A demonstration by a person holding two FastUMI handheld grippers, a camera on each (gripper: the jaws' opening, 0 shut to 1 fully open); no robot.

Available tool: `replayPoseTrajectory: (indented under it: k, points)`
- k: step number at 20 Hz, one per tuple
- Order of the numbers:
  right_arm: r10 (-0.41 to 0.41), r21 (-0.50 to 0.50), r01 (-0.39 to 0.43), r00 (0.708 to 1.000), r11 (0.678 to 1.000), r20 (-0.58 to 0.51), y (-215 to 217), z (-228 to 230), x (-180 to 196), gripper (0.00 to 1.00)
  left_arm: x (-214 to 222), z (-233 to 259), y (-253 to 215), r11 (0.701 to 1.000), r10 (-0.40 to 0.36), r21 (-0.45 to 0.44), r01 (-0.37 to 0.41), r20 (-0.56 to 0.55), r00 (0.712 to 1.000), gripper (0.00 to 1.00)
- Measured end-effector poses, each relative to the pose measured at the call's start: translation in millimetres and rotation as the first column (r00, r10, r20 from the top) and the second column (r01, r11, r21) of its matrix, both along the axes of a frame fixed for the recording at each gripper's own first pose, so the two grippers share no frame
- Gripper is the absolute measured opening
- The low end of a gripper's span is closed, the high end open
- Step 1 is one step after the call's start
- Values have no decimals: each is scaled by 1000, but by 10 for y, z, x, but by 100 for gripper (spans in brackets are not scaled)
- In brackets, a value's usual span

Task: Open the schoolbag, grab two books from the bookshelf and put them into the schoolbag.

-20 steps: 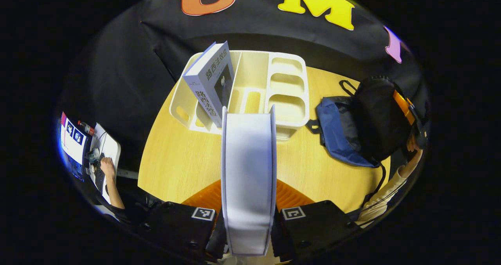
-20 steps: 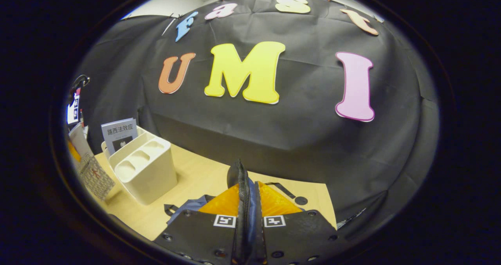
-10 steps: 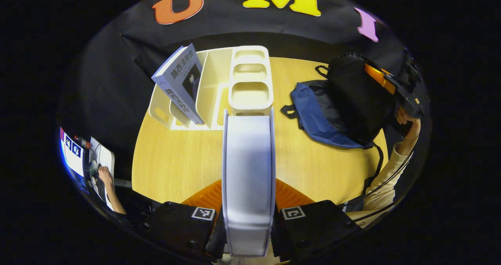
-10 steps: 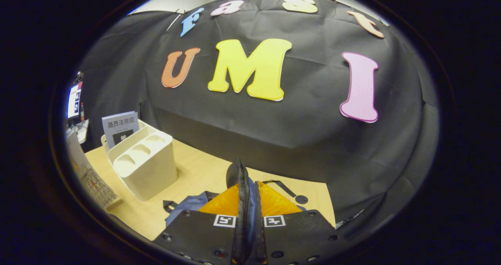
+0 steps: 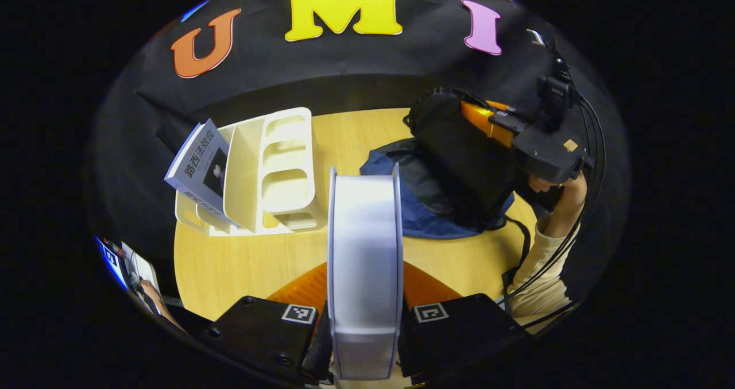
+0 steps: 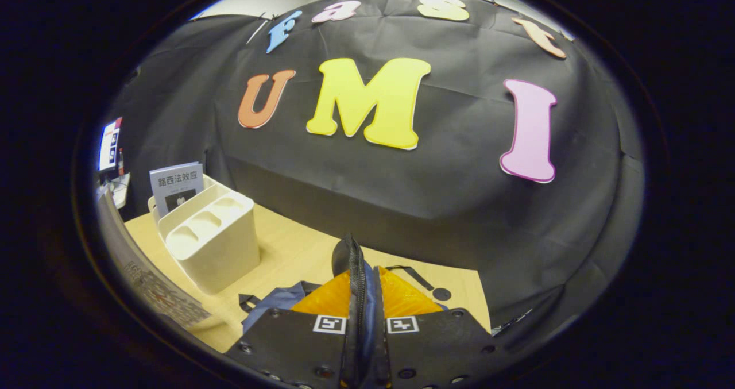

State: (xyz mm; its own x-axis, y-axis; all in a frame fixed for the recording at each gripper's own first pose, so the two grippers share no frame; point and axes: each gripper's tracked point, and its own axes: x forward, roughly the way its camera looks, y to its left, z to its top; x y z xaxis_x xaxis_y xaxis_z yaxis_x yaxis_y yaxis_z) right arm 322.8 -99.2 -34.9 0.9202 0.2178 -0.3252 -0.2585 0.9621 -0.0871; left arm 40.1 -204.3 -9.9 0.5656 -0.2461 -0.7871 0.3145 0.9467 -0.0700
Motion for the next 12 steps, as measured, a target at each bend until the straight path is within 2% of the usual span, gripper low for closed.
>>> replayPoseTrajectory:
  k: [2,5,8,12]
  points:
    - [-5,6,5,1000,1000,-5,-45,-15,21,13,124,79,-126,999,-3,-35,3,1,1000,48]
    - [-9,28,9,1000,1000,-7,-113,10,13,11,392,178,-339,991,16,-131,-13,19,1000,47]
    - [3,77,-3,1000,997,-9,-132,95,-20,11,615,112,-554,974,24,-223,-30,-30,999,47]
    - [-6,109,4,1000,994,13,-232,236,-103,13,909,-14,-877,936,33,-346,-65,-97,995,47]
